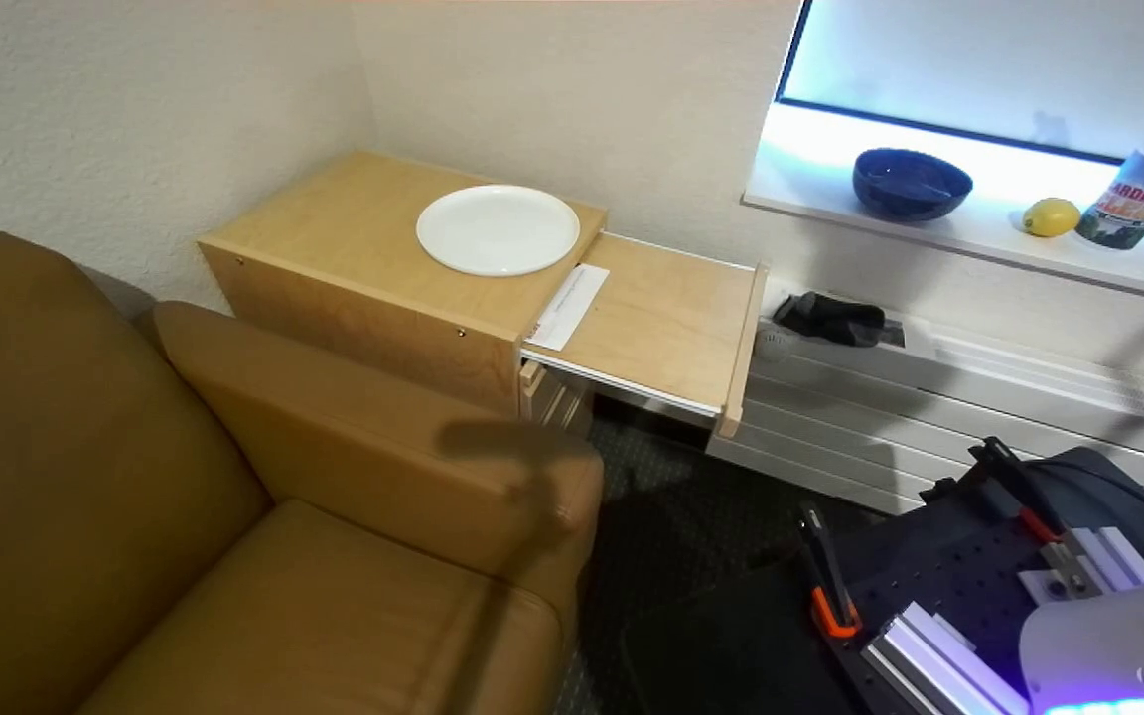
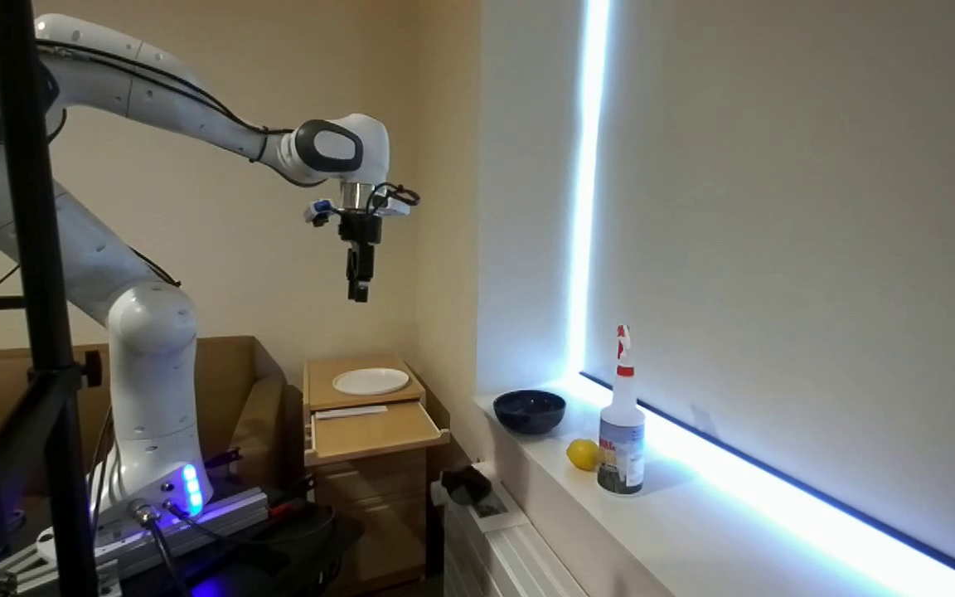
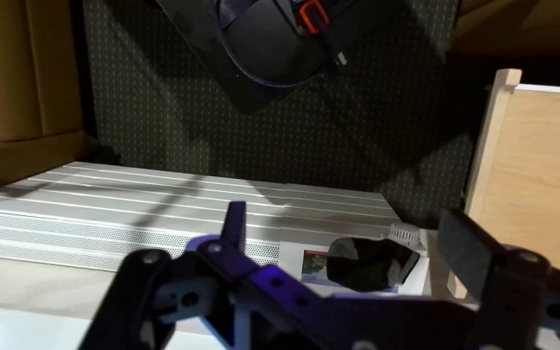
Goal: Pick up the bottle from the counter and put it on the white plate
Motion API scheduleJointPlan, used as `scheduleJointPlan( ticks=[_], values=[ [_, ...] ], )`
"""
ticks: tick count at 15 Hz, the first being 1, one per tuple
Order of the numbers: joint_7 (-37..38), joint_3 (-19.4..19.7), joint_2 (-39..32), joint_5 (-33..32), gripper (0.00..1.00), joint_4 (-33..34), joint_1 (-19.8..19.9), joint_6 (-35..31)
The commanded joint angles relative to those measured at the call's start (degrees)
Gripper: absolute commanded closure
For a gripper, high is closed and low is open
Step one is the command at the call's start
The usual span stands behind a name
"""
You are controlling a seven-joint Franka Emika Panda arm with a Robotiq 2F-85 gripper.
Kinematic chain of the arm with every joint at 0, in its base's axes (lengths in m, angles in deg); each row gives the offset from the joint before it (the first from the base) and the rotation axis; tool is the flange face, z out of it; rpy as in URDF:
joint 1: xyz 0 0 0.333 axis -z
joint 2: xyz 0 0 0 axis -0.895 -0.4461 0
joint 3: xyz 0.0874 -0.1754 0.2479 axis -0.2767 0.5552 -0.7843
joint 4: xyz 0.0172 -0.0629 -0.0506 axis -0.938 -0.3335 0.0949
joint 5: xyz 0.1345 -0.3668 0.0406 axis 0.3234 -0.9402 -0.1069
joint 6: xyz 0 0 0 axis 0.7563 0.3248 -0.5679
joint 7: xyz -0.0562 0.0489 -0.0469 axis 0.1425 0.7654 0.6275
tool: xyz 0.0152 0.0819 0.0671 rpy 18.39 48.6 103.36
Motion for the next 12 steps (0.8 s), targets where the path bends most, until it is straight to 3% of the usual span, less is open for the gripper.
scheduleJointPlan(
  ticks=[1, 3, 4, 6, 9, 11, 12],
  values=[
    [0.0, -0.7, 0.1, 0.5, 0.00, 0.1, 0.8, 0.0],
    [2.2, -1.6, -2.1, -2.4, 0.00, -0.6, 1.8, -2.9],
    [5.5, -1.6, -4.2, -5.5, 0.00, -1.5, 3.2, -9.4],
    [8.8, 3.2, -9.3, -11.1, 0.00, 0.1, 2.5, -18.8],
    [13.8, 7.7, -18.4, -16.2, 0.00, 3.7, 5.1, -34.2],
    [14.6, 8.3, -25.0, -13.1, 0.00, 8.8, 8.8, -41.5],
    [16.1, 8.0, -26.3, -10.8, 0.00, 10.8, 9.5, -41.4]
  ],
)
